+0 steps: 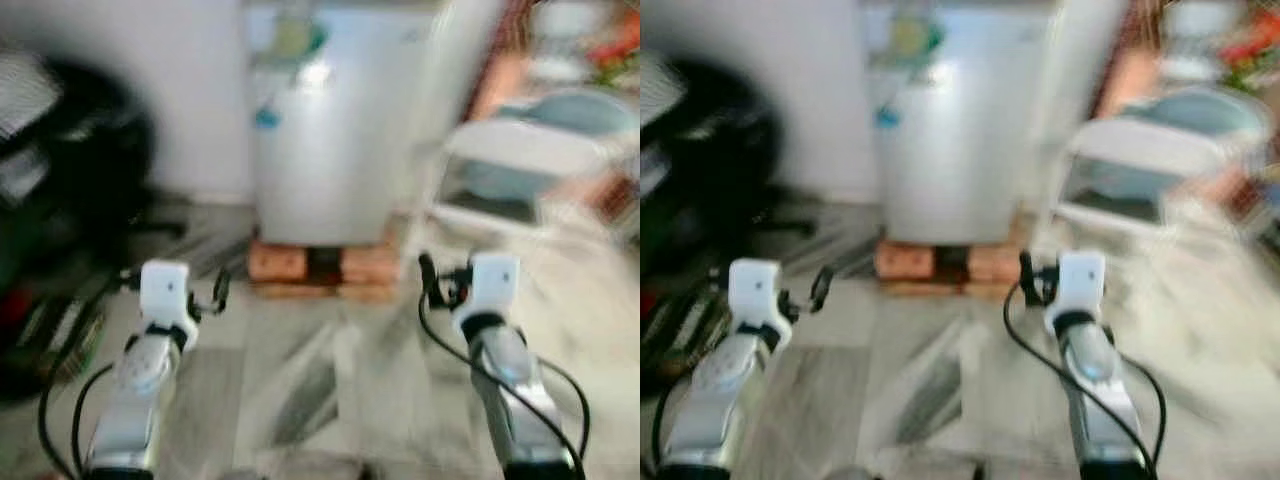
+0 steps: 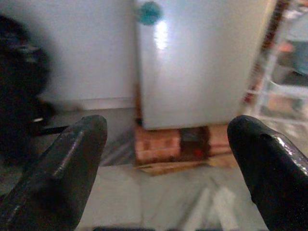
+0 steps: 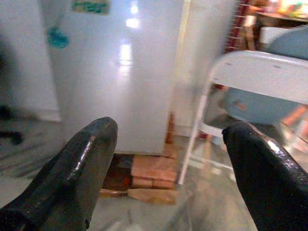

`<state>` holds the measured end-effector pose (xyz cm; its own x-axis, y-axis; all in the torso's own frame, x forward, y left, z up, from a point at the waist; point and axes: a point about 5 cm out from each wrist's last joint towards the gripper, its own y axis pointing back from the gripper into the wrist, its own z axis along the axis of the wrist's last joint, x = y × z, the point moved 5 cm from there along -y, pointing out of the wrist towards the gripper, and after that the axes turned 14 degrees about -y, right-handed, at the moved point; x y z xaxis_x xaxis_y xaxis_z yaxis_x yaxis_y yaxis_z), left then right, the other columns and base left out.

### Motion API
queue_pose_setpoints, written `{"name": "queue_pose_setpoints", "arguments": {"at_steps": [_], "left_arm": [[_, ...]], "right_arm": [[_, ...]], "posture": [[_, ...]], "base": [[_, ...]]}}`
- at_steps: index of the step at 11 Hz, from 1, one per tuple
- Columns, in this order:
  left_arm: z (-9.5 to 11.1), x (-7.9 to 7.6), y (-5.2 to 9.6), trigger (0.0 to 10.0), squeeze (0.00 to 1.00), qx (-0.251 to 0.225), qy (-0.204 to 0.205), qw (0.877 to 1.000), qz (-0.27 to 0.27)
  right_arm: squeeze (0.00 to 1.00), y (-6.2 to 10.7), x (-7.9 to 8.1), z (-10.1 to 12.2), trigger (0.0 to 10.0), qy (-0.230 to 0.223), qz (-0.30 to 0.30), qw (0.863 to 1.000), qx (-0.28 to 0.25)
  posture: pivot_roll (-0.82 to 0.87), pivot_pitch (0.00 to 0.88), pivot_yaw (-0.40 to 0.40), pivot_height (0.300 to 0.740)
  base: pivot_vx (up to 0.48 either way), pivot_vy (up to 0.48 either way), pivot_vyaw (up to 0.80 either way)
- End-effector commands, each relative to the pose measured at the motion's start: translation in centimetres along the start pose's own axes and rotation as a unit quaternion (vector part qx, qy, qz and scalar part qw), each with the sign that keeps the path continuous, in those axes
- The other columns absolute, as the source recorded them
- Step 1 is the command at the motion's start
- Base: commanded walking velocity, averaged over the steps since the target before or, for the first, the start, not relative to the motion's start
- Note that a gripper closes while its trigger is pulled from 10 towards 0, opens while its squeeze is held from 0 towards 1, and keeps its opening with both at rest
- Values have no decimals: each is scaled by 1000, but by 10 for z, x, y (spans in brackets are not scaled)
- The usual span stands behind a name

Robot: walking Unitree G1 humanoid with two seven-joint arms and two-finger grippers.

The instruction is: Restocking fridge

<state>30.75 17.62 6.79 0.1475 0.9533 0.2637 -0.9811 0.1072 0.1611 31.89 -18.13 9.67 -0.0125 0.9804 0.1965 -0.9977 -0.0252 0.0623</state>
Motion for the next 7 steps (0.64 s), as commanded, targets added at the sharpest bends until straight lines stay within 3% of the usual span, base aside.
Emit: {"name": "queue_pose_setpoints", "arguments": {"at_steps": [1,7], "left_arm": [[7,-9,-3,10000,0,-10,-1,1000,-16],[10,-12,-2,10000,0,-18,-6,1000,-22]], "right_arm": [[0,1,-8,4,10000,5,-9,1000,-3],[0,0,-6,4,10000,4,-6,1000,-2]], "posture": [[32,0,2,740],[28,0,-3,740]], "base": [[0,480,0],[0,455,0]]}}
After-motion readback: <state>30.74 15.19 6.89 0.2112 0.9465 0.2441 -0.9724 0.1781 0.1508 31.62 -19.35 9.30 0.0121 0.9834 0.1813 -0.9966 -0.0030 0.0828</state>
